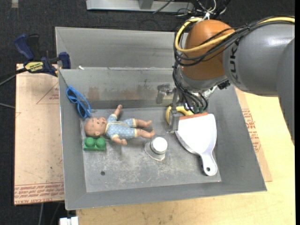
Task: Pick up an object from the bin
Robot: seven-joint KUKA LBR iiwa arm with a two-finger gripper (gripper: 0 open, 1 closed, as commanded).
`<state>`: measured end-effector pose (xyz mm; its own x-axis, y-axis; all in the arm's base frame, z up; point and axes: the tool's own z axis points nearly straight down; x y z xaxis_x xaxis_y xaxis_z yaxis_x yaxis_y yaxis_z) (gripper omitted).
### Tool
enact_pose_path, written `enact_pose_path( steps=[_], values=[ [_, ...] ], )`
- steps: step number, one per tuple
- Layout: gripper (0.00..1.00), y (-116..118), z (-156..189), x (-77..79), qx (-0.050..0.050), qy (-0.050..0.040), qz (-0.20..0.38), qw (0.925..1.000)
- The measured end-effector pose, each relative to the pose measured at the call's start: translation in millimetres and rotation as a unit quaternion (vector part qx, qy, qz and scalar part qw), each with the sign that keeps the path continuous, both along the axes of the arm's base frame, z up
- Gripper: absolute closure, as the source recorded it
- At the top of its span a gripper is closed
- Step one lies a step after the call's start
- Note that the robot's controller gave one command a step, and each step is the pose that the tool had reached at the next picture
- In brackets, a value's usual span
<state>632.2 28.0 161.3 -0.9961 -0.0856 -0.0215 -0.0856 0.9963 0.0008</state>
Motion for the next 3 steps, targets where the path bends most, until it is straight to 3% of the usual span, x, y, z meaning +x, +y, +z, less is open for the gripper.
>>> enact_pose_path(
  steps=[1,2,3],
  values=[
    [0.0,17.8,-51.9,-42.1,-0.002,0.0031,0.08,0.9967],
    [0.0,43.2,-69.0,-48.8,-0.003,0.0016,0.07,0.9975],
    [1.0,74.5,-71.3,-9.8,-0.005,-0.0031,0.132,0.9912]
  ],
)
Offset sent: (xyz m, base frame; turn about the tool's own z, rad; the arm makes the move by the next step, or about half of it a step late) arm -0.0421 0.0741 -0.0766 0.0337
